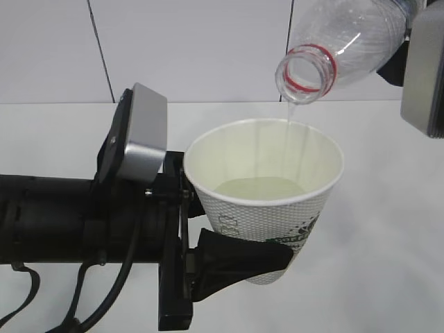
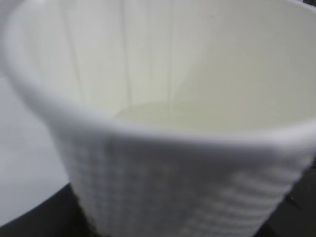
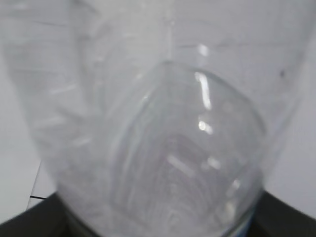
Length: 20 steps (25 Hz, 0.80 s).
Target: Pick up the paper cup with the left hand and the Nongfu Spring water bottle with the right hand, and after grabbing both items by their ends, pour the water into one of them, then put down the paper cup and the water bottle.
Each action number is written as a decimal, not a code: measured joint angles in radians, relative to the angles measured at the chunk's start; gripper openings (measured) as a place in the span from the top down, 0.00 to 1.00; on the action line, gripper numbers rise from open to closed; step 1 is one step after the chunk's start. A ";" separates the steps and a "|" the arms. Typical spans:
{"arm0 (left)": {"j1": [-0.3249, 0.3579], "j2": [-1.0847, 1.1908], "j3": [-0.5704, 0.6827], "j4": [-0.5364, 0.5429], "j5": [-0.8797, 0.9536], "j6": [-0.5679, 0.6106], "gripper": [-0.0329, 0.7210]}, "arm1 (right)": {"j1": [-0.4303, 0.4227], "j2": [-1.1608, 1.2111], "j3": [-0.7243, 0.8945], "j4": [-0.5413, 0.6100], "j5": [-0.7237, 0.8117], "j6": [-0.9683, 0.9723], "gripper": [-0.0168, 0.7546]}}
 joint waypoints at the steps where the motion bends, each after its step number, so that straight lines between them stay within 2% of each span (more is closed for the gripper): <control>1: 0.000 0.000 0.000 0.000 0.000 0.000 0.33 | 0.000 0.000 0.000 0.000 0.000 0.000 0.41; 20: 0.000 0.000 0.000 0.000 0.000 0.000 0.33 | 0.000 0.000 0.000 0.002 0.000 -0.004 0.41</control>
